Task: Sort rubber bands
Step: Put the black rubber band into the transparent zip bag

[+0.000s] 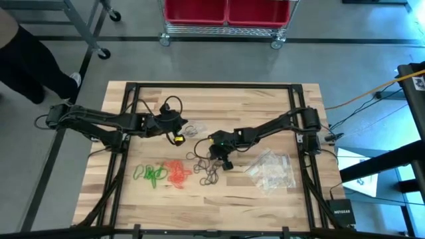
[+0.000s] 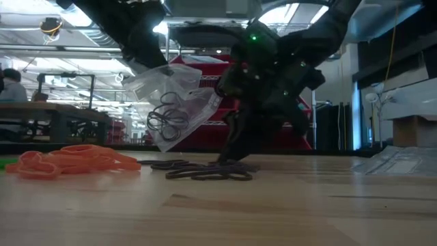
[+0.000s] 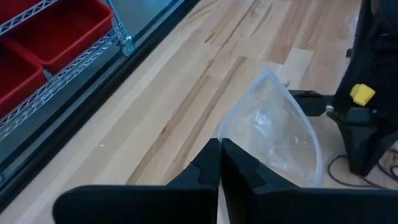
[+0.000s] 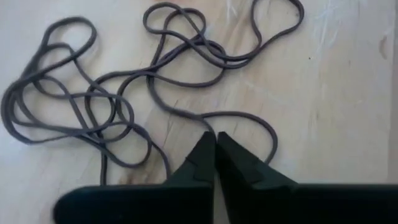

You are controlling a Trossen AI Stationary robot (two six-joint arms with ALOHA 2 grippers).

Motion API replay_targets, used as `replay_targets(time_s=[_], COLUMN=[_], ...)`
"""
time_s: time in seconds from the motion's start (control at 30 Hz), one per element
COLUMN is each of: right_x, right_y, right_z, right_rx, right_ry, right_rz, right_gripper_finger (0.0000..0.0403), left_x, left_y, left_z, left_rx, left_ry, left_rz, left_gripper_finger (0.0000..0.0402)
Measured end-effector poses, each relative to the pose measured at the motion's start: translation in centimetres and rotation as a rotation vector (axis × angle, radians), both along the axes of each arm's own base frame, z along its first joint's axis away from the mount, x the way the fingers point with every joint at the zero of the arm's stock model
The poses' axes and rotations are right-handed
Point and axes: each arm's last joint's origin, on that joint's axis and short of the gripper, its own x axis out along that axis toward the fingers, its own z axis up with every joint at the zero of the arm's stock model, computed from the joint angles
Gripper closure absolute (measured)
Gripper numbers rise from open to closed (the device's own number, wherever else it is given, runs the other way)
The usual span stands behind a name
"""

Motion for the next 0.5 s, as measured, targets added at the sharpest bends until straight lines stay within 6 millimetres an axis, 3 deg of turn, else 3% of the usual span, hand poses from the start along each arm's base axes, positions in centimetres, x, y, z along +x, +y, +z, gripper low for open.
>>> replay_targets(time_s=[0.2,0.5], right_x=[-1.3,-3.5], right_y=[0.1,-0.3], right_z=[2.5,12.0], right_rx=[-0.043,-0.104], right_ry=[0.033,-0.208], right_rz=[-0.018,-0.099], right_gripper_finger=[0.0401,0.0402], left_x=[0.0,0.0], left_y=[0.0,0.0], left_z=[0.0,0.0], left_rx=[0.000,0.000], left_ry=[0.000,-0.002], left_rz=[0.000,0.000], left_gripper_finger=[0.0401,0.0401])
